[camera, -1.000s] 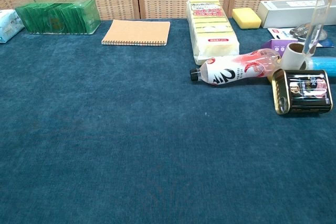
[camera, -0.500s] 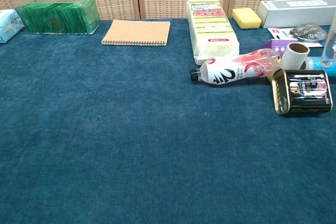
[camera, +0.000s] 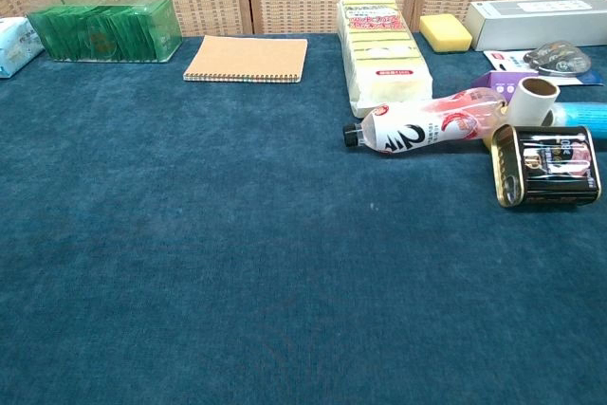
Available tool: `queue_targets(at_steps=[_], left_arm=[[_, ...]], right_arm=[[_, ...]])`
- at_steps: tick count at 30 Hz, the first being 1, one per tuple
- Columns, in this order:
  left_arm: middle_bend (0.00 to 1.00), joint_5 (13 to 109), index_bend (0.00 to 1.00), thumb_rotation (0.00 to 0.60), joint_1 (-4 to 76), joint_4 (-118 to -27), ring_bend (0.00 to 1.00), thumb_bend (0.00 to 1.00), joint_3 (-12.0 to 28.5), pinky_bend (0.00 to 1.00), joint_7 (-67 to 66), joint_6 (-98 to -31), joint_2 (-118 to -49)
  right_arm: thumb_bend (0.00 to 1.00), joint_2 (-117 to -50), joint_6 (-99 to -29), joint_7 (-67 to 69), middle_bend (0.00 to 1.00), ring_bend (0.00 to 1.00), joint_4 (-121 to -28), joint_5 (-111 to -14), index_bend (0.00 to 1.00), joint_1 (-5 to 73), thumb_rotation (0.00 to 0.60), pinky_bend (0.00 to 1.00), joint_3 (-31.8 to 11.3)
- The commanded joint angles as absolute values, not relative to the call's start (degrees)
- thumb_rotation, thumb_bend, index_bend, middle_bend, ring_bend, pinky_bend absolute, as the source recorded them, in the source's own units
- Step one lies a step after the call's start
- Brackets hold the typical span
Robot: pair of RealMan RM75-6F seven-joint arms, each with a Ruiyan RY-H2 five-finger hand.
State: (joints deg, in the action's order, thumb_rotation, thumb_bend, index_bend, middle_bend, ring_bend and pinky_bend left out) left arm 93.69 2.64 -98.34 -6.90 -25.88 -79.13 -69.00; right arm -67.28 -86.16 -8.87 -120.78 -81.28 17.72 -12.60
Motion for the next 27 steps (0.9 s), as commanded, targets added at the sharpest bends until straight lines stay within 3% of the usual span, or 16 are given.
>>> queue_targets(at_steps=[1,3,7,8,10,12,14,18,20,23,25,27], left_arm=[[0.08,93.98,0.04,0.600,2.90,-98.18,0.06,0.21,-6.92,0.25,-25.29,-79.10,-68.65],[0.08,93.96,0.04,0.600,3.03,-98.15,0.06,0.21,-6.86,0.25,-25.04,-79.02,-68.53],[0.08,93.12,0.04,0.600,3.35,-98.33,0.06,0.21,-6.37,0.25,-24.44,-78.66,-68.27],[0.08,92.47,0.04,0.600,3.30,-98.37,0.06,0.21,-5.88,0.25,-24.74,-78.89,-68.51],[0.08,92.58,0.04,0.600,2.98,-98.45,0.06,0.21,-5.91,0.25,-25.73,-79.42,-69.13],[0.08,93.66,0.04,0.600,2.79,-98.47,0.06,0.21,-6.57,0.25,-25.78,-79.72,-69.19],[0.08,94.66,0.04,0.600,2.82,-98.41,0.06,0.21,-7.20,0.25,-25.32,-79.70,-68.92],[0.08,93.95,0.04,0.600,3.26,-98.54,0.06,0.21,-6.78,0.25,-24.71,-79.07,-68.71],[0.08,92.49,0.04,0.600,3.08,-98.41,0.06,0.21,-6.07,0.25,-26.12,-79.05,-69.50],[0.08,93.64,0.04,0.600,2.73,-98.64,0.06,0.21,-7.00,0.25,-26.37,-79.39,-69.48],[0.08,95.00,0.04,0.600,2.69,-98.66,0.06,0.21,-7.82,0.25,-25.29,-79.63,-68.81],[0.08,95.70,0.04,0.600,2.71,-98.52,0.06,0.21,-8.06,0.25,-24.25,-80.03,-68.20]], right_arm=[[0.39,-67.45,-89.64,-12.04,1.00,1.00,-122.49,-73.47,0.79,16.80,0.600,1.00,-16.58],[0.40,-67.34,-88.58,-12.57,1.00,1.00,-122.49,-73.74,0.79,16.46,0.600,1.00,-14.97],[0.40,-65.48,-87.27,-13.75,1.00,1.00,-120.55,-86.91,0.79,13.51,0.600,1.00,-5.29],[0.40,-65.28,-89.45,-12.04,1.00,1.00,-120.06,-87.92,0.79,13.11,0.600,1.00,-6.65],[0.40,-67.16,-91.09,-10.33,1.00,1.00,-118.32,-79.54,0.79,14.79,0.600,1.00,-13.87],[0.40,-68.17,-90.30,-10.92,1.00,1.00,-117.83,-73.15,0.79,16.02,0.600,1.00,-17.26],[0.40,-67.77,-89.88,-11.36,1.00,1.00,-119.32,-74.99,0.79,15.40,0.600,1.00,-15.40],[0.40,-65.53,-88.40,-12.99,1.00,1.00,-118.73,-91.31,0.79,12.87,0.600,1.00,-4.80],[0.40,-66.83,-91.93,-12.27,1.00,1.00,-118.36,-87.72,0.79,13.60,0.600,1.00,-10.59],[0.40,-70.65,-92.87,-14.83,1.00,1.00,-114.26,-74.62,0.79,16.57,0.600,1.00,-19.92],[0.40,-70.77,-90.39,-16.24,1.00,1.00,-114.30,-71.04,0.79,16.99,0.600,1.00,-19.50],[0.40,-70.01,-88.15,-15.79,1.00,1.00,-115.24,-75.19,0.79,16.05,0.600,1.00,-14.67]])
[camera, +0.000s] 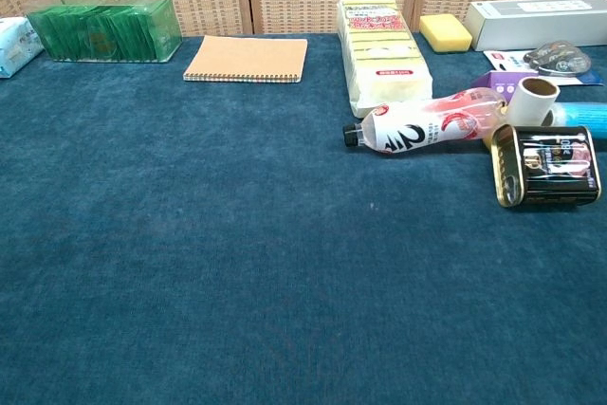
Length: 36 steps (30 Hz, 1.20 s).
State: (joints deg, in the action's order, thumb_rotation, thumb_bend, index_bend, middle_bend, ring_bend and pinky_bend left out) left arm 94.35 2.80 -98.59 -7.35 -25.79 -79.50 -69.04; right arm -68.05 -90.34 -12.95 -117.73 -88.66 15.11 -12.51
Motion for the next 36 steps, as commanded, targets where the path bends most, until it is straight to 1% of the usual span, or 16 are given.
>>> queue_targets(at_steps=[1,4,5,7,11,13,16,17,20,25,26,27,28,33,34,36], left_arm=[[0.08,95.59,0.04,0.600,2.74,-98.47,0.06,0.21,-7.83,0.25,-23.77,-80.25,-68.00],[0.08,93.76,0.04,0.600,2.78,-98.32,0.06,0.21,-6.38,0.25,-23.51,-80.64,-68.37],[0.08,92.91,0.04,0.600,2.61,-98.11,0.06,0.21,-5.86,0.25,-24.20,-80.87,-68.82],[0.08,93.27,0.04,0.600,2.03,-98.06,0.06,0.21,-6.34,0.25,-25.23,-81.42,-69.24],[0.08,95.23,0.04,0.600,2.43,-98.15,0.06,0.21,-7.26,0.25,-21.76,-81.53,-67.55],[0.08,93.62,0.04,0.600,2.40,-97.95,0.06,0.21,-6.14,0.25,-22.92,-81.55,-68.44],[0.08,94.14,0.04,0.600,1.92,-97.85,0.06,0.21,-6.75,0.25,-24.62,-81.76,-69.11],[0.08,94.71,0.04,0.600,1.90,-97.91,0.06,0.21,-7.23,0.25,-24.38,-81.63,-68.95],[0.08,96.75,0.04,0.600,2.18,-98.01,0.06,0.21,-8.63,0.25,-22.29,-81.27,-67.70],[0.08,94.35,0.04,0.600,2.71,-97.66,0.06,0.21,-6.74,0.25,-22.20,-80.80,-68.15],[0.08,93.41,0.04,0.600,2.58,-97.60,0.06,0.21,-6.26,0.25,-23.21,-80.80,-68.63],[0.08,93.74,0.04,0.600,2.31,-97.65,0.06,0.21,-6.79,0.25,-24.00,-80.76,-68.85],[0.08,95.09,0.04,0.600,2.23,-97.95,0.06,0.21,-7.82,0.25,-23.38,-80.70,-68.44],[0.08,95.07,0.04,0.600,2.68,-97.78,0.06,0.21,-7.02,0.25,-21.35,-81.13,-67.76],[0.08,94.30,0.04,0.600,2.63,-97.71,0.06,0.21,-6.58,0.25,-22.06,-81.09,-68.16],[0.08,93.90,0.04,0.600,2.20,-97.67,0.06,0.21,-6.51,0.25,-23.96,-81.37,-68.89]], right_arm=[[0.40,-69.01,-86.37,-15.74,1.00,1.00,-115.32,-79.61,0.79,15.31,0.600,1.00,-10.42],[0.40,-66.62,-84.18,-13.96,1.00,1.00,-115.78,-86.97,0.79,14.12,0.600,1.00,-4.46],[0.40,-66.80,-85.89,-12.58,1.00,1.00,-115.59,-85.95,0.79,14.31,0.600,1.00,-6.92],[0.40,-70.75,-89.89,-12.68,1.00,1.00,-112.03,-75.22,0.79,16.29,0.600,1.00,-17.14],[0.40,-65.92,-84.80,-14.80,1.00,1.00,-115.32,-87.86,0.79,13.47,0.600,1.00,-3.63],[0.40,-65.26,-86.44,-11.97,1.00,1.00,-116.78,-86.98,0.79,14.05,0.600,1.00,-6.85],[0.40,-70.06,-91.04,-14.17,1.00,1.00,-112.93,-76.15,0.79,16.45,0.600,1.00,-17.55],[0.40,-70.88,-90.74,-15.48,1.00,1.00,-112.19,-73.67,0.79,17.07,0.600,1.00,-18.69],[0.40,-71.30,-88.61,-18.50,1.00,1.00,-113.37,-73.91,0.79,16.88,0.600,1.00,-15.31],[0.40,-70.73,-88.64,-22.50,1.00,1.00,-110.52,-90.10,0.79,14.44,0.600,1.00,-3.84],[0.40,-70.95,-89.45,-20.48,1.00,1.00,-111.29,-89.71,0.79,14.64,0.600,1.00,-5.33],[0.40,-72.51,-94.14,-19.00,1.00,1.00,-110.22,-83.81,0.79,15.14,0.600,1.00,-13.25],[0.40,-73.37,-93.41,-19.34,1.00,1.00,-108.99,-77.98,0.79,15.85,0.600,1.00,-16.45],[0.40,-66.75,-86.76,-18.53,1.00,1.00,-113.61,-90.42,0.79,13.55,0.600,1.00,-3.33],[0.40,-66.21,-86.94,-17.25,1.00,1.00,-114.76,-91.23,0.79,13.55,0.600,1.00,-3.39],[0.40,-67.53,-91.20,-15.91,1.00,1.00,-114.29,-87.97,0.79,13.93,0.600,1.00,-9.39]])
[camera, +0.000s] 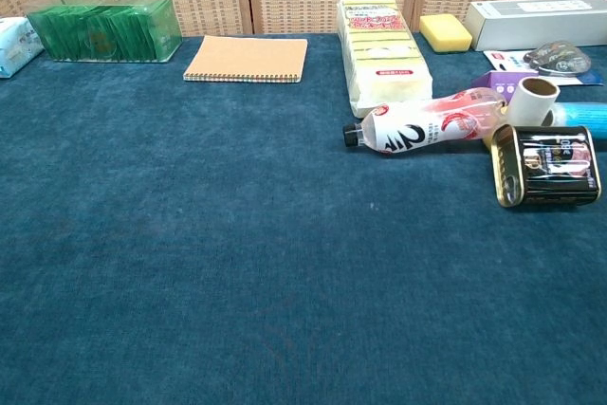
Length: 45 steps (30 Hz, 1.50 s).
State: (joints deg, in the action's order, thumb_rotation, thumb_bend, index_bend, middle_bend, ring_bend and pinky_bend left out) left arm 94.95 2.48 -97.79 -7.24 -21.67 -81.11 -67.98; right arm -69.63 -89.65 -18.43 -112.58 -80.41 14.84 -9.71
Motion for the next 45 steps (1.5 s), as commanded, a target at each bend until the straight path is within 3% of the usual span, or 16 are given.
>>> queue_targets(at_steps=[1,5,6,7,8,13,17,19,24,26,30,35,36,38,41,45], left_arm=[[0.08,94.55,0.04,0.600,2.06,-97.72,0.06,0.21,-6.98,0.25,-23.99,-81.47,-68.88],[0.08,97.21,0.04,0.600,2.09,-97.58,0.06,0.21,-8.40,0.25,-21.87,-81.89,-67.93],[0.08,97.91,0.04,0.600,2.12,-97.35,0.06,0.21,-8.52,0.25,-21.09,-82.32,-67.65],[0.08,97.93,0.04,0.600,2.27,-96.91,0.06,0.21,-7.43,0.25,-20.29,-83.50,-67.80],[0.08,97.70,0.04,0.600,2.38,-96.53,0.06,0.21,-6.90,0.25,-19.99,-83.72,-68.19],[0.08,99.38,0.04,0.600,1.82,-94.90,0.06,0.21,-7.23,0.25,-20.90,-85.02,-69.79],[0.08,101.73,0.04,0.600,2.39,-94.54,0.06,0.21,-8.88,0.25,-17.10,-84.66,-68.11],[0.08,101.15,0.04,0.600,2.74,-94.49,0.06,0.21,-8.21,0.25,-16.05,-84.64,-67.96],[0.08,100.51,0.04,0.600,1.67,-93.21,0.06,0.21,-6.80,0.25,-18.35,-86.94,-69.91],[0.08,101.56,0.04,0.600,1.63,-93.18,0.06,0.21,-7.80,0.25,-17.08,-86.82,-69.42],[0.08,101.13,0.04,0.600,2.37,-93.68,0.06,0.21,-8.12,0.25,-14.31,-85.55,-67.94],[0.08,99.57,0.04,0.600,1.50,-93.48,0.06,0.21,-6.65,0.25,-18.03,-86.65,-69.81],[0.08,100.27,0.04,0.600,1.41,-93.53,0.06,0.21,-7.31,0.25,-17.57,-86.57,-69.72],[0.08,99.98,0.04,0.600,1.73,-93.58,0.06,0.21,-7.02,0.26,-16.11,-86.43,-69.37],[0.08,99.22,0.04,0.600,1.23,-92.89,0.06,0.21,-6.22,0.25,-18.38,-87.00,-70.86],[0.08,101.27,0.04,0.600,1.45,-92.68,0.06,0.21,-8.16,0.25,-16.77,-86.03,-70.50]], right_arm=[[0.40,-68.99,-92.88,-16.10,1.00,1.00,-112.79,-84.79,0.79,14.57,0.600,1.00,-13.01],[0.40,-71.06,-91.23,-16.48,1.00,1.00,-111.04,-75.98,0.79,16.04,0.600,1.00,-17.40],[0.40,-70.29,-89.38,-15.67,1.00,1.00,-112.41,-75.65,0.79,15.68,0.600,1.00,-15.87],[0.40,-67.63,-84.60,-18.31,1.00,1.00,-112.83,-84.40,0.79,14.93,0.600,1.00,-6.95],[0.40,-66.99,-85.51,-17.51,1.00,1.00,-112.72,-87.37,0.79,14.29,0.600,1.00,-5.79],[0.40,-73.76,-90.07,-14.63,1.00,1.00,-109.55,-76.44,0.79,16.16,0.600,1.00,-16.69],[0.40,-64.39,-76.61,-14.61,1.00,1.00,-116.73,-83.95,0.79,16.47,0.600,1.00,-4.80],[0.40,-61.11,-74.97,-12.62,1.00,1.00,-118.41,-86.63,0.79,16.55,0.600,1.00,-3.12],[0.40,-71.14,-88.04,-15.71,1.00,1.00,-110.19,-75.57,0.79,17.49,0.600,1.00,-17.01],[0.40,-71.36,-86.00,-17.33,1.00,1.00,-111.56,-73.68,0.79,17.69,0.600,1.00,-15.84],[0.40,-63.68,-76.78,-15.68,1.00,1.00,-116.69,-83.99,0.79,17.17,0.600,1.00,-5.04],[0.41,-72.61,-90.85,-14.90,1.00,1.00,-109.75,-77.19,0.80,18.04,0.600,1.00,-18.46],[0.40,-73.20,-88.98,-16.81,1.00,1.00,-110.14,-75.02,0.80,18.51,0.600,1.00,-17.83],[0.40,-67.12,-78.72,-16.20,1.00,1.00,-116.97,-82.06,0.80,18.77,0.600,1.00,-8.06],[0.40,-72.81,-87.22,-13.57,1.00,1.00,-112.82,-78.43,0.80,19.25,0.600,1.00,-16.68],[0.40,-71.48,-80.72,-13.60,1.00,1.00,-115.37,-72.05,0.80,21.52,0.600,1.00,-18.00]])
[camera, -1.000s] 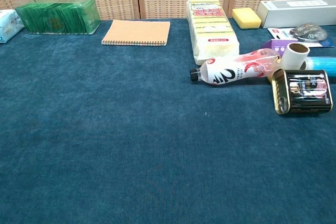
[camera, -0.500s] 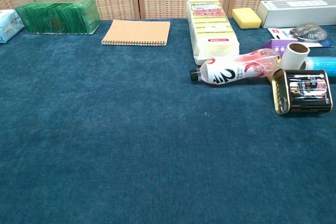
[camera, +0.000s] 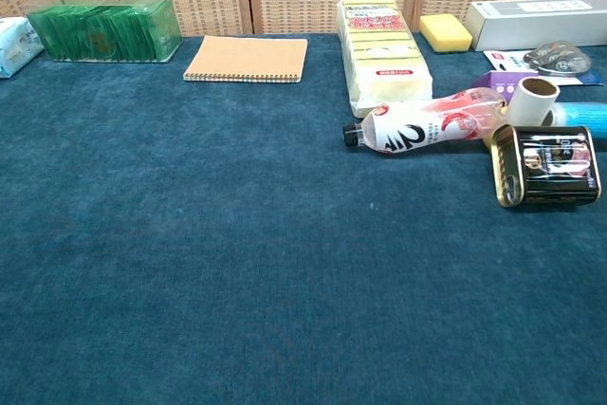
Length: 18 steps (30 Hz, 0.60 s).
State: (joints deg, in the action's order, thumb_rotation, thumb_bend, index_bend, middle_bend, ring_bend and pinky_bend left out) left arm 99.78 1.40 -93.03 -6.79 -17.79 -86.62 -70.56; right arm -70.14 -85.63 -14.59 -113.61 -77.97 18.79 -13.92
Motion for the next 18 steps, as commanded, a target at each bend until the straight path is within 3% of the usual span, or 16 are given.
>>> queue_targets(at_steps=[1,6,18], left_arm=[[0.08,101.63,0.04,0.600,1.69,-92.59,0.06,0.21,-8.50,0.25,-16.03,-85.62,-70.27],[0.08,100.89,0.04,0.600,2.16,-91.63,0.06,0.21,-7.24,0.26,-17.55,-85.01,-72.04],[0.08,102.92,0.04,0.600,2.10,-88.70,0.06,0.21,-7.63,0.26,-17.06,-85.95,-75.14]], right_arm=[[0.40,-70.21,-79.55,-12.75,1.00,1.00,-116.68,-72.12,0.80,21.61,0.600,1.00,-17.90],[0.40,-73.11,-83.44,-11.46,1.00,1.00,-114.85,-73.51,0.80,22.33,0.600,1.00,-20.55],[0.40,-78.40,-81.87,-9.27,1.00,1.00,-106.46,-65.32,0.80,26.55,0.600,1.00,-25.82]])
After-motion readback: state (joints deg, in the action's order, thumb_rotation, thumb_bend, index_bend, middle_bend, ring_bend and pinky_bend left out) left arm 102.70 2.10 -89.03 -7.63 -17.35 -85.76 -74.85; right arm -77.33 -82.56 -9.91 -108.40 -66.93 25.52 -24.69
